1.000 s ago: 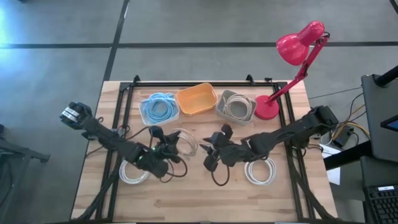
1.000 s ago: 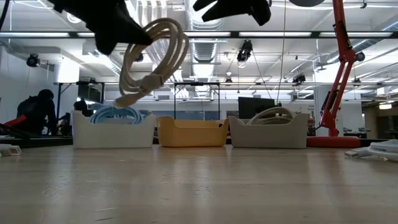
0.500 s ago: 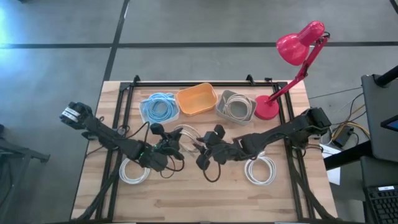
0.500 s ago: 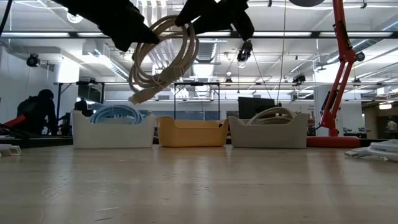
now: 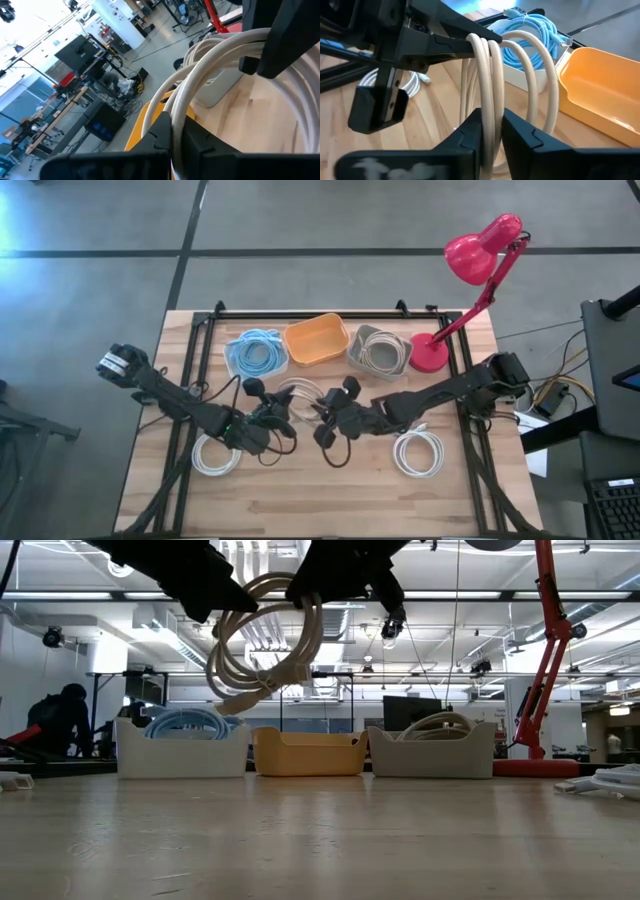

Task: Pick & Place USB Port
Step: Put the brown charger cable into the gray bin

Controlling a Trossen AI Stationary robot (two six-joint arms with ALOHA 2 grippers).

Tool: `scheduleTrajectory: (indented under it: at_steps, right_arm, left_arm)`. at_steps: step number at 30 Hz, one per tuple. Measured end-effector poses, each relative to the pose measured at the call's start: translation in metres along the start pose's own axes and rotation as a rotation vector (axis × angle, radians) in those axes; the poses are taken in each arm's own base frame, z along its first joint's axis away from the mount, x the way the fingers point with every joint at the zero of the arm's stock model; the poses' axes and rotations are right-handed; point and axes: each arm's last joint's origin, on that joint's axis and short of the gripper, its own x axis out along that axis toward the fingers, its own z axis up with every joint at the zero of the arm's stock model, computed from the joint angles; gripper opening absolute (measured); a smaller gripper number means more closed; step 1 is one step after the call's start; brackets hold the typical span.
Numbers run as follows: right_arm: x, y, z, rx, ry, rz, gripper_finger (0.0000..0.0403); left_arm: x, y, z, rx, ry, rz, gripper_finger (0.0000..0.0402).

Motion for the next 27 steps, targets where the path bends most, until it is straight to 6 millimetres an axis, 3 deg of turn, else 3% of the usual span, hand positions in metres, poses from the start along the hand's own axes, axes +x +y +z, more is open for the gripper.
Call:
scheduleTrajectory:
  at_steps: [5,16,27]
  right_arm:
    - [0.001,0.0,-0.001,-0.016,0.007,0.001,0.0018]
    - [-0.001,-0.006,-0.007,-0.055,0.036,-0.095,0.0014]
    - [-0.041,-0.041,0.002,-0.02,0.079,-0.357,0.0014]
  left_arm:
    - [0.0,0.0,0.0,-0.002,-0.002,-0.009,0.0017]
    - [0.001,-0.001,0.001,-0.034,-0.01,-0.055,0.0105]
    - [0.001,0.0,0.001,-0.046,-0.004,-0.025,0.0173]
